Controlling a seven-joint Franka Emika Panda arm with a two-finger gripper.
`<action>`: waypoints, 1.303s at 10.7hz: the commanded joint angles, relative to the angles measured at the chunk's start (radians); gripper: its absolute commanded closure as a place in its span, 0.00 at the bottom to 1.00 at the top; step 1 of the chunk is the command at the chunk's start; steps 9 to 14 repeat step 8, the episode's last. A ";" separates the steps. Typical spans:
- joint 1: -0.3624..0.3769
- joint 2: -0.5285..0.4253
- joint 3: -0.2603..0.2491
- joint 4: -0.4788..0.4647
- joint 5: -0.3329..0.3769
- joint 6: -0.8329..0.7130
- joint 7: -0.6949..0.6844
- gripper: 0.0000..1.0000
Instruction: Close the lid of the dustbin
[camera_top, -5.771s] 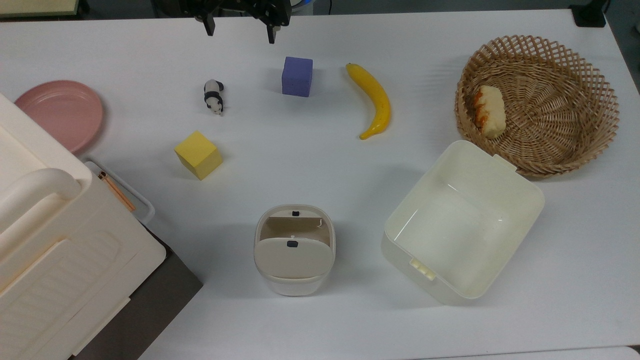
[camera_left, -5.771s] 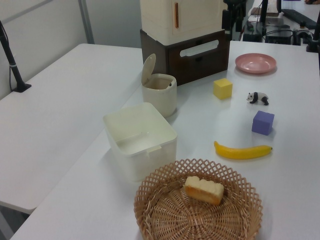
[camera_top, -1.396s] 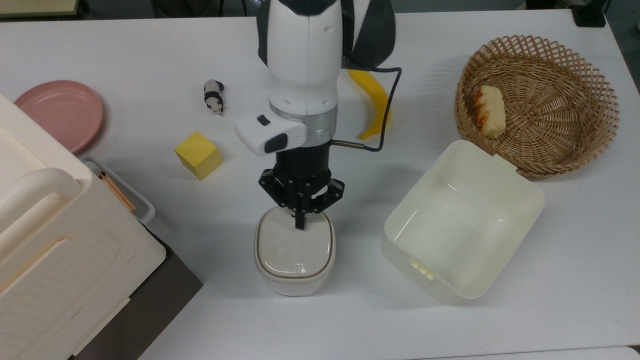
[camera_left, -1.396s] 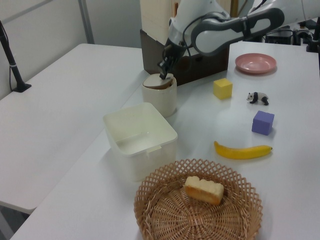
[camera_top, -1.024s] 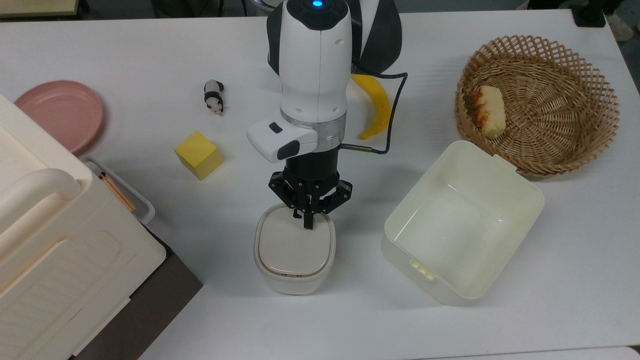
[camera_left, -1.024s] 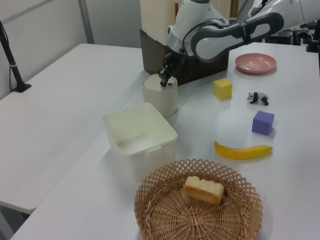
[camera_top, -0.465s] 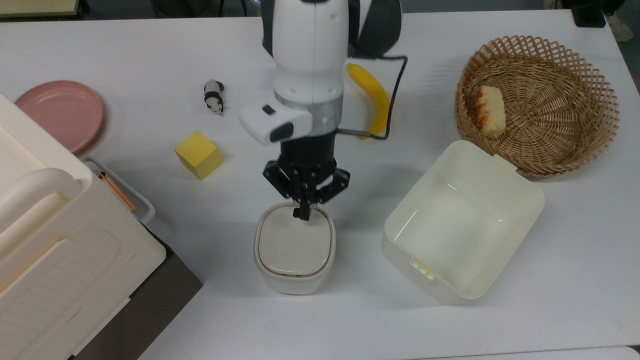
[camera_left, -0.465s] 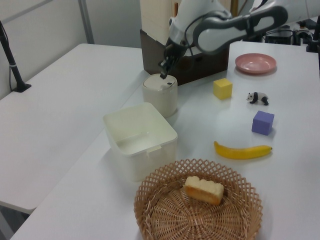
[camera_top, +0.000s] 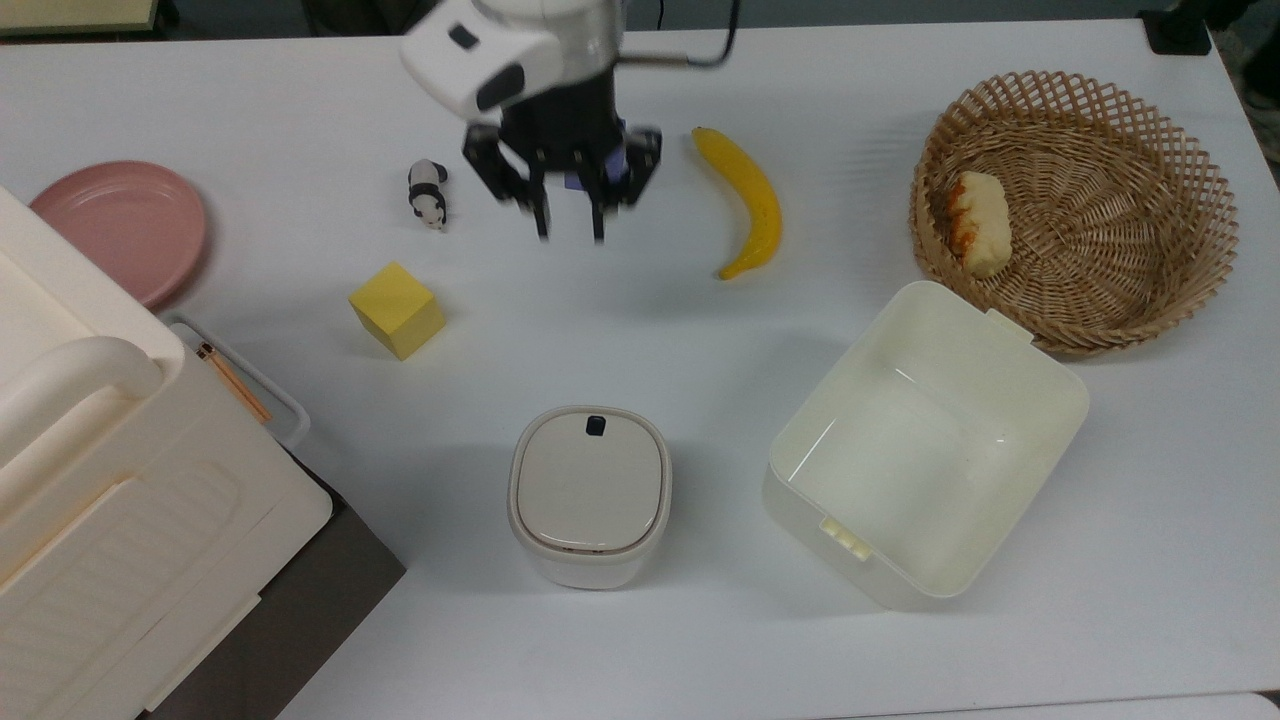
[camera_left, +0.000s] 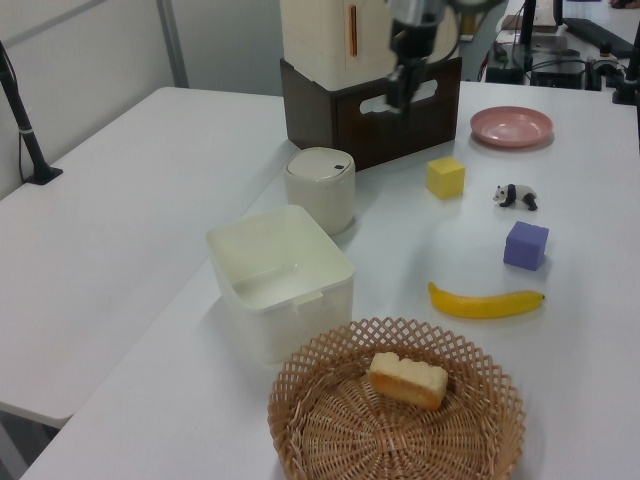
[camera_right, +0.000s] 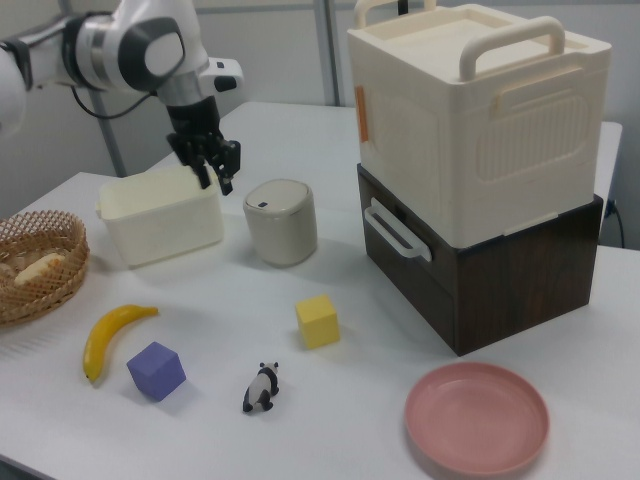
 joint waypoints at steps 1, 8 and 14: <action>-0.099 -0.121 0.072 -0.068 -0.001 -0.179 -0.090 0.00; -0.123 -0.153 0.070 -0.077 -0.040 -0.244 -0.104 0.00; -0.123 -0.153 0.070 -0.077 -0.040 -0.244 -0.104 0.00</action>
